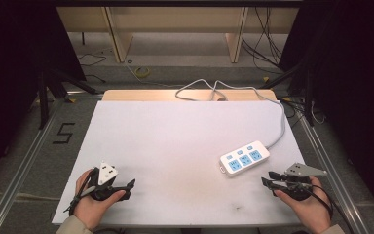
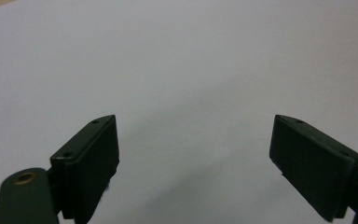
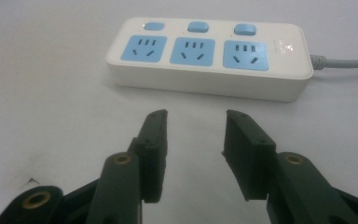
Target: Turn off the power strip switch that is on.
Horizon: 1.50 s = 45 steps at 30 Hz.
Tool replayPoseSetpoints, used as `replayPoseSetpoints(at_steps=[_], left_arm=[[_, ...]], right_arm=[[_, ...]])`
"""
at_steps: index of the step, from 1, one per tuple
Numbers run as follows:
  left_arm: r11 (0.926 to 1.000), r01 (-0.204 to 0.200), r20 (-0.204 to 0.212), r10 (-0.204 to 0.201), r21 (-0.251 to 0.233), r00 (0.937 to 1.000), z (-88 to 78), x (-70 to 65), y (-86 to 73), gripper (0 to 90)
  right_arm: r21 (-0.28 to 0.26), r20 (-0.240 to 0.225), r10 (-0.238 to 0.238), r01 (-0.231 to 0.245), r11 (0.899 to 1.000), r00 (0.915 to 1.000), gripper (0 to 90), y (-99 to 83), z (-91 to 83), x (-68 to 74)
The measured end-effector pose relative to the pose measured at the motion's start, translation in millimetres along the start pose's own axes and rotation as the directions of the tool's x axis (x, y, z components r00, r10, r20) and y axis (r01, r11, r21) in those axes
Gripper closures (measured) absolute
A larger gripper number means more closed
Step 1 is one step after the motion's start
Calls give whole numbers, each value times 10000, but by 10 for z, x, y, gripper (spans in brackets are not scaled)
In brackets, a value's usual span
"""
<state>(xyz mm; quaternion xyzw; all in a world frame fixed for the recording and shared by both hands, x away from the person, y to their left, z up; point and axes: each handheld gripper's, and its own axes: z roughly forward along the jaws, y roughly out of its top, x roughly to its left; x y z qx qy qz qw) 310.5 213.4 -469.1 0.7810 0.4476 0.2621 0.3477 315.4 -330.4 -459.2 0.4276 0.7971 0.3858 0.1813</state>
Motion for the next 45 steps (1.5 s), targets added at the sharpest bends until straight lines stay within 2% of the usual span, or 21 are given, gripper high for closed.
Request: replayPoseSetpoints(at_steps=[1,2,4,11,18,28,45], left_arm=[[10000,0,0,0,0,10000,0,0,0,154],[10000,31,-41,-31,22,10000,0,3,-1,154],[10000,32,-38,-32,28,10000,3,1,-2,155],[10000,22,-80,-22,68,10000,6,5,-8,156],[10000,-14,-122,15,97,9999,8,-1,-6,158],[10000,-41,-117,41,59,9999,15,-14,5,158],[9999,-68,-140,69,85,9999,16,-9,1,158]], right_arm=[[0,0,0,0,10000,10000,623,0,0,0],[-38,94,-74,74,10000,9999,699,13,-15,2],[-74,246,-124,126,9999,9996,756,30,-42,1],[11,499,-302,302,9995,9983,900,76,-82,6],[180,538,-431,422,9989,9976,900,122,-98,9],[554,318,-725,706,9960,9969,900,198,-59,30],[816,186,-755,737,9939,9970,900,296,-26,44]])
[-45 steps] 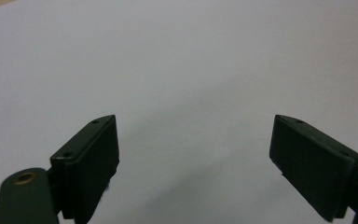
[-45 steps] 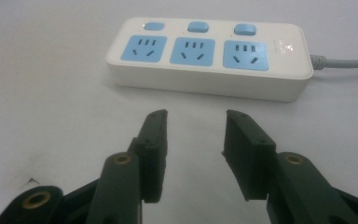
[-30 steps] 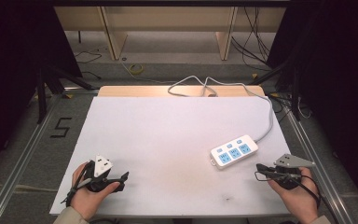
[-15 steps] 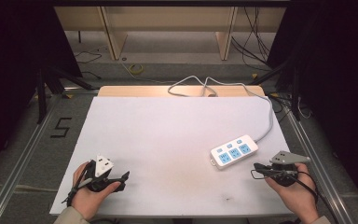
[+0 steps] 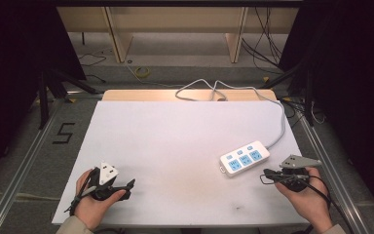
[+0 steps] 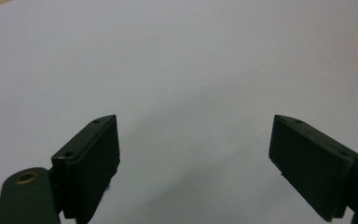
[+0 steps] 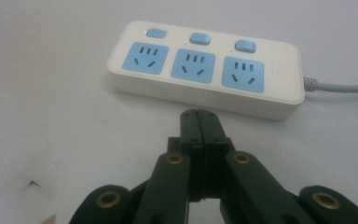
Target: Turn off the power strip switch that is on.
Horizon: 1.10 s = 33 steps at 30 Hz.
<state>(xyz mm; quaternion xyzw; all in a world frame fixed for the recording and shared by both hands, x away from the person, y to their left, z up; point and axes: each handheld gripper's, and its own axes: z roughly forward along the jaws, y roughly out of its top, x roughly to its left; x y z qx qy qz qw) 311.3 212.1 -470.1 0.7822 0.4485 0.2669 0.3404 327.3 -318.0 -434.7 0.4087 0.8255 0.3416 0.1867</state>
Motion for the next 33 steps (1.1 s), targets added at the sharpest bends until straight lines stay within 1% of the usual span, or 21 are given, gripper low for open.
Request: replayPoseSetpoints(at_steps=[10,22,33], left_arm=[[10000,-52,-16,52,-14,10000,2,-2,4,159],[10000,-68,-35,68,-2,10000,3,-3,7,159],[10000,-57,-31,57,-32,10000,3,-6,6,159]], right_arm=[[114,-17,8,-8,9999,10000,900,62,13,-5],[467,-93,24,-20,9989,10000,900,136,51,0],[573,-135,12,-5,9984,9999,900,196,68,8]])
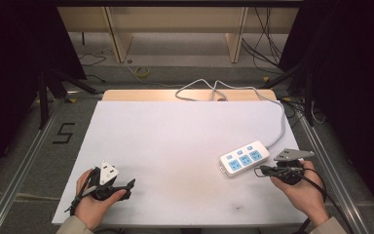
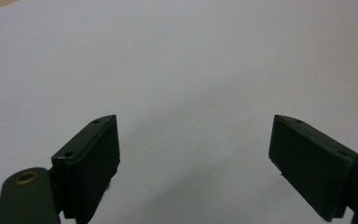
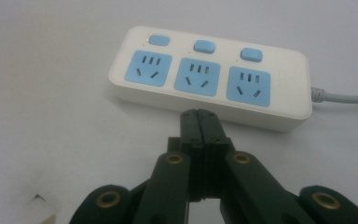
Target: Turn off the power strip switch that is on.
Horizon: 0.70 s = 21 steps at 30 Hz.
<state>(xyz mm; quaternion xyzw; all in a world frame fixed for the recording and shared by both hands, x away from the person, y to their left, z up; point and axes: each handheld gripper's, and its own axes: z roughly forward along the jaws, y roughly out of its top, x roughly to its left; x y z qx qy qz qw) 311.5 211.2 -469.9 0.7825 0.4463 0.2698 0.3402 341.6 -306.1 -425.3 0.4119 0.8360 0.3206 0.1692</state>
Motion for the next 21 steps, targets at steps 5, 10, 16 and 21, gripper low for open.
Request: replayPoseSetpoints(at_steps=[5,10,16,21], left_arm=[[10000,-16,1,16,-9,10000,-1,1,2,159],[10000,-24,1,24,-7,10000,1,0,2,159],[10000,-29,-17,28,-6,10000,0,-2,5,159],[10000,-33,2,33,15,10000,-1,-6,9,159]], right_arm=[[7,29,-18,18,10000,10000,900,20,5,10],[39,17,-74,74,10000,10000,900,50,22,20],[124,80,-118,117,9999,9999,900,70,38,25],[143,88,-172,171,9998,9998,900,88,45,39]])
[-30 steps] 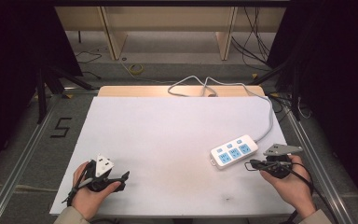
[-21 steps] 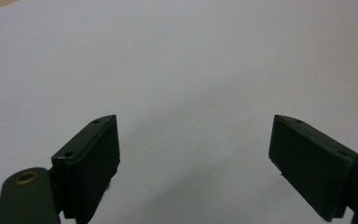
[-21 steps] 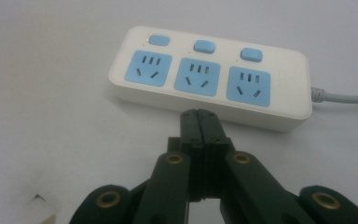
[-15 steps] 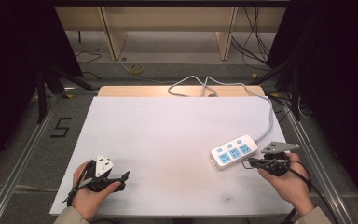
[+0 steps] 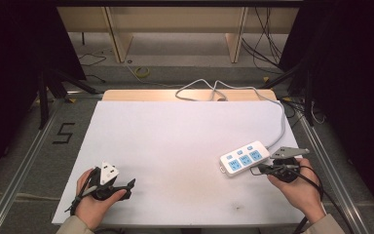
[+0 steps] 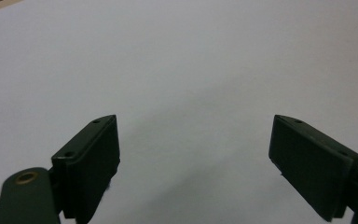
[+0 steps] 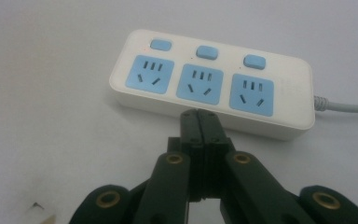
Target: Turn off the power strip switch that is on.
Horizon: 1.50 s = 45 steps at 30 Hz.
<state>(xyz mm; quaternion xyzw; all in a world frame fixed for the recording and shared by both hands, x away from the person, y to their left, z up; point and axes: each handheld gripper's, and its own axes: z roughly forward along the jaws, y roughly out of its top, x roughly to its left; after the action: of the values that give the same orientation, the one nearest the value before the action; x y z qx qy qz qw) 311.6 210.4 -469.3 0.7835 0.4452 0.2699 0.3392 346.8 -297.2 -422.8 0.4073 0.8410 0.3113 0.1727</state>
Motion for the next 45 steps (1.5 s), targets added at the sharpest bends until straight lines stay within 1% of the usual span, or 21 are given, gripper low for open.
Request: replayPoseSetpoints(at_steps=[28,45], left_arm=[[10000,11,-30,-11,-30,10000,-3,0,-5,159],[10000,30,-22,-30,-47,10000,-6,2,-5,158]], right_arm=[[126,-207,-182,185,9997,9996,900,149,108,10],[196,-271,-312,317,9993,9991,900,278,185,38]])
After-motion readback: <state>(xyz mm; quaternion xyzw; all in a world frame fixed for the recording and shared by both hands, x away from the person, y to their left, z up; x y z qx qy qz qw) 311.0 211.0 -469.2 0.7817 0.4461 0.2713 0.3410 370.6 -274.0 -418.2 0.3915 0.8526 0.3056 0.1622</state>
